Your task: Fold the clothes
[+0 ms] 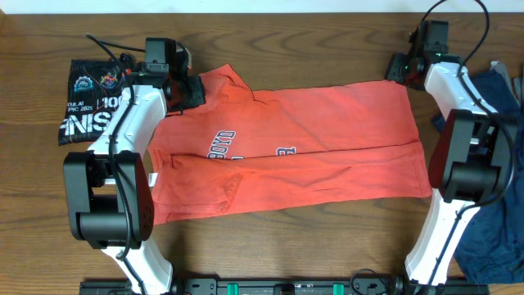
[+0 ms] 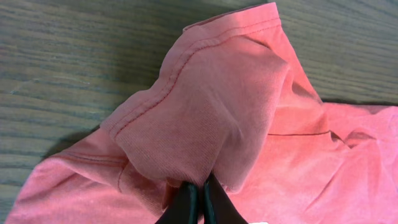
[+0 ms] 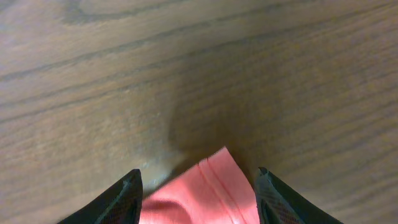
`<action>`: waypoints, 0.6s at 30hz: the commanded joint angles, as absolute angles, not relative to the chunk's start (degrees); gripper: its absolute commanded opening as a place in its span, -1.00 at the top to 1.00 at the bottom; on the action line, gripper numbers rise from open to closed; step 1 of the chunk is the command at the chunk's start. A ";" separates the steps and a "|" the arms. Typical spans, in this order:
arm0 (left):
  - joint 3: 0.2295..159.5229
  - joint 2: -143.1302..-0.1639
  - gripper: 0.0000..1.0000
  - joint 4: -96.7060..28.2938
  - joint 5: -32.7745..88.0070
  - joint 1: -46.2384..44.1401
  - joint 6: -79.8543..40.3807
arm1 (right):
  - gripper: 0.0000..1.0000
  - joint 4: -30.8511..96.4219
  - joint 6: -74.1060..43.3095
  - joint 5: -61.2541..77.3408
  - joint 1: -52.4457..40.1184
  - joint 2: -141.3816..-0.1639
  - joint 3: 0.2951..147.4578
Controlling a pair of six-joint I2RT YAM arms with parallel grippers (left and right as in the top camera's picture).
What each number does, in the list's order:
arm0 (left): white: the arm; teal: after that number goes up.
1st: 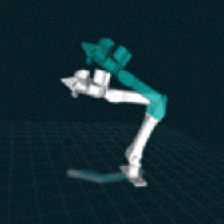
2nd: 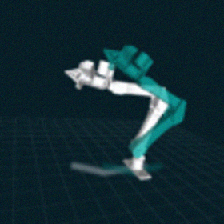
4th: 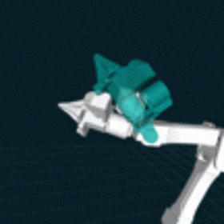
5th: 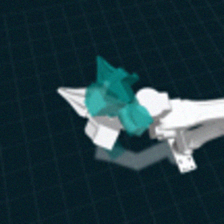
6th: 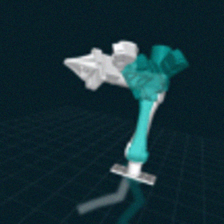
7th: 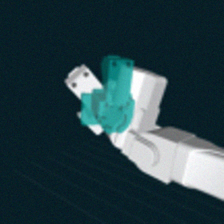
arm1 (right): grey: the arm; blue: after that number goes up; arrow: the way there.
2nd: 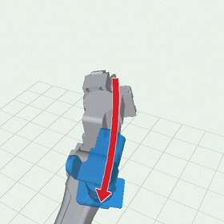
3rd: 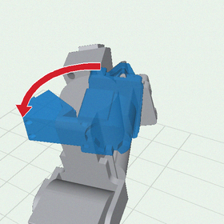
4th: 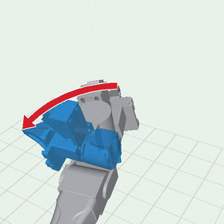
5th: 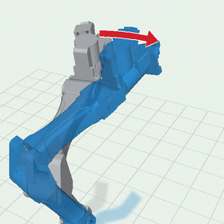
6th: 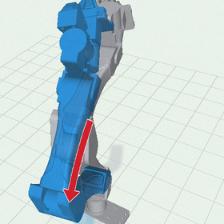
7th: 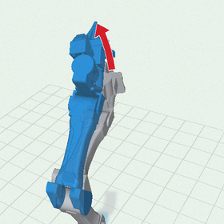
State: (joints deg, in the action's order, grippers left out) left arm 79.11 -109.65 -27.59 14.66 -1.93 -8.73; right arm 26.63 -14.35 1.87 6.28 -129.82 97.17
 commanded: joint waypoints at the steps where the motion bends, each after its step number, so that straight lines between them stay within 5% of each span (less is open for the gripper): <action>1: 79.35 -109.89 0.88 -28.10 14.50 -1.58 -8.16 | -0.12 25.89 -16.32 -0.23 5.93 -132.44 98.28; 6: 79.35 -109.89 0.88 -28.08 14.52 -1.58 -8.16 | 0.07 25.15 -16.73 -0.45 5.98 -134.61 98.26; 8: 79.35 -109.89 0.88 -28.08 14.52 -1.58 -8.16 | 0.80 25.06 -16.73 -0.62 5.98 -134.69 98.26; 9: 79.35 -109.86 0.88 -28.05 14.50 -1.58 -8.16 | 0.98 25.06 -16.75 -0.91 5.98 -134.69 98.26; 18: 79.37 -106.96 0.88 -27.92 14.59 0.12 -8.43 | 0.98 29.91 -16.91 -2.44 7.20 -130.50 99.24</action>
State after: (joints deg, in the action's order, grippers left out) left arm 79.11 -109.56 -27.68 14.66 -0.95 -8.73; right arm 28.16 -16.16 -0.75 6.39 -132.60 98.59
